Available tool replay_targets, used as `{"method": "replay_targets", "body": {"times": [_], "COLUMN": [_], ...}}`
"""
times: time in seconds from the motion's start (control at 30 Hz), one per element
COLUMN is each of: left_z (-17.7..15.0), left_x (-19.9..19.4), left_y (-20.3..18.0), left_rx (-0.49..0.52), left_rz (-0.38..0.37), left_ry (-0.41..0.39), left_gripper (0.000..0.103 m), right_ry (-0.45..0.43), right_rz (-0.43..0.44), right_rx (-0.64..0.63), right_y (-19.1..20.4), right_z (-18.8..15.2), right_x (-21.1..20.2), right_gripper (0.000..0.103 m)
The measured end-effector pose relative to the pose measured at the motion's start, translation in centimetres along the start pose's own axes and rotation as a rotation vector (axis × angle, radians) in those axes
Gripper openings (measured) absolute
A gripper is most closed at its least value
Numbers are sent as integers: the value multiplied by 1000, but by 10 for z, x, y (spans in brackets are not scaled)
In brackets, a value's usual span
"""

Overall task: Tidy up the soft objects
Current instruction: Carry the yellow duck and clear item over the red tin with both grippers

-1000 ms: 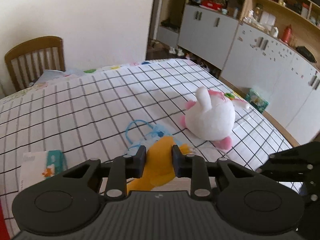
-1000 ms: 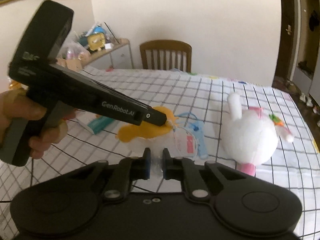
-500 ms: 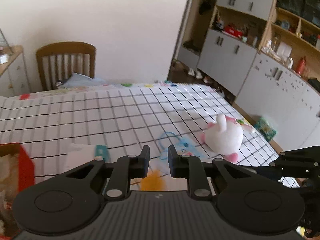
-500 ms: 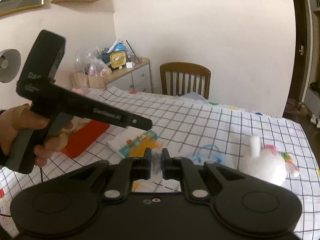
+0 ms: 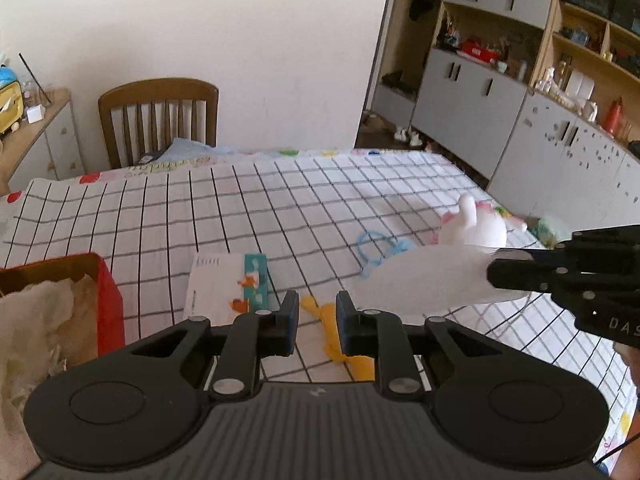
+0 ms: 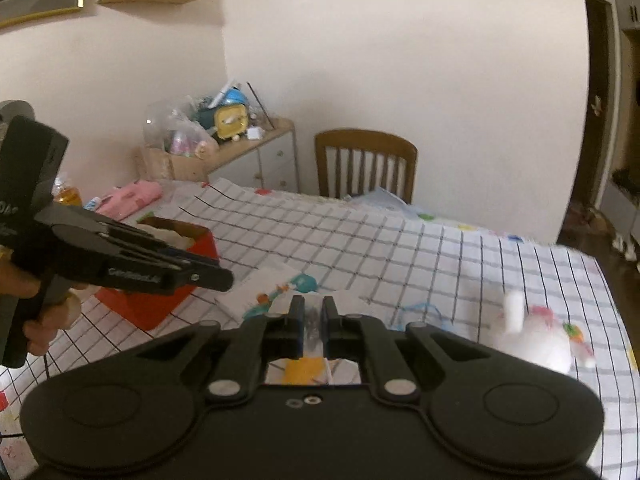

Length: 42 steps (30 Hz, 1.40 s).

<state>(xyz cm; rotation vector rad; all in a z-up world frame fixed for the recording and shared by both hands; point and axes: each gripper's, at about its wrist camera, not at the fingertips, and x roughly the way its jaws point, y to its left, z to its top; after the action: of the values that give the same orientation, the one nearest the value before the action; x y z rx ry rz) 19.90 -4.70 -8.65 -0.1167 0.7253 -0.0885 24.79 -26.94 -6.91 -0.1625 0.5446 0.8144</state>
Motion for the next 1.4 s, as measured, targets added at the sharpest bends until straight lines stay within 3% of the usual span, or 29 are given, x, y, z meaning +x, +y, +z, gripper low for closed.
{"method": "replay_targets", "body": {"times": [0.23,0.4,0.5,0.53,0.57,1.27,1.3,1.37,1.4], "left_z": [-5,-4,-4,-4,-4,-19,-19,-19,-19], "left_x": [16,30,38,41,44,136,136,138,139], "left_y": [-10,-18,-23,-24,-25,-40,-40,-40,-40], "left_rx": [22,17,11,4,-3,-47,-43,-42,-46], "left_rz": [58,56,48,44,37,91,92,76,66], "left_ry": [43,48,51,51,47,199,199,208,216], "left_gripper": [19,24,45,69,79,78,74,52,47], "right_ry": [29,35,34,35,36,83,84,87,87], "right_rz": [-37,-55,-65,-67,-70,-108,-109,-110,-110], "right_rx": [61,79,86,89,91,136,138,139,139], "right_y": [-12,-19,-24,-26,-27,-51,-52,-52,-52], "right_z": [-18,-25,-28,-29,-30,-48,-49,-49,-49], "right_x": [-8,-14,-17,-18,-19,-20,-19,-18,-18], "right_gripper": [8,8,8,8,8,8,8,8,8]}}
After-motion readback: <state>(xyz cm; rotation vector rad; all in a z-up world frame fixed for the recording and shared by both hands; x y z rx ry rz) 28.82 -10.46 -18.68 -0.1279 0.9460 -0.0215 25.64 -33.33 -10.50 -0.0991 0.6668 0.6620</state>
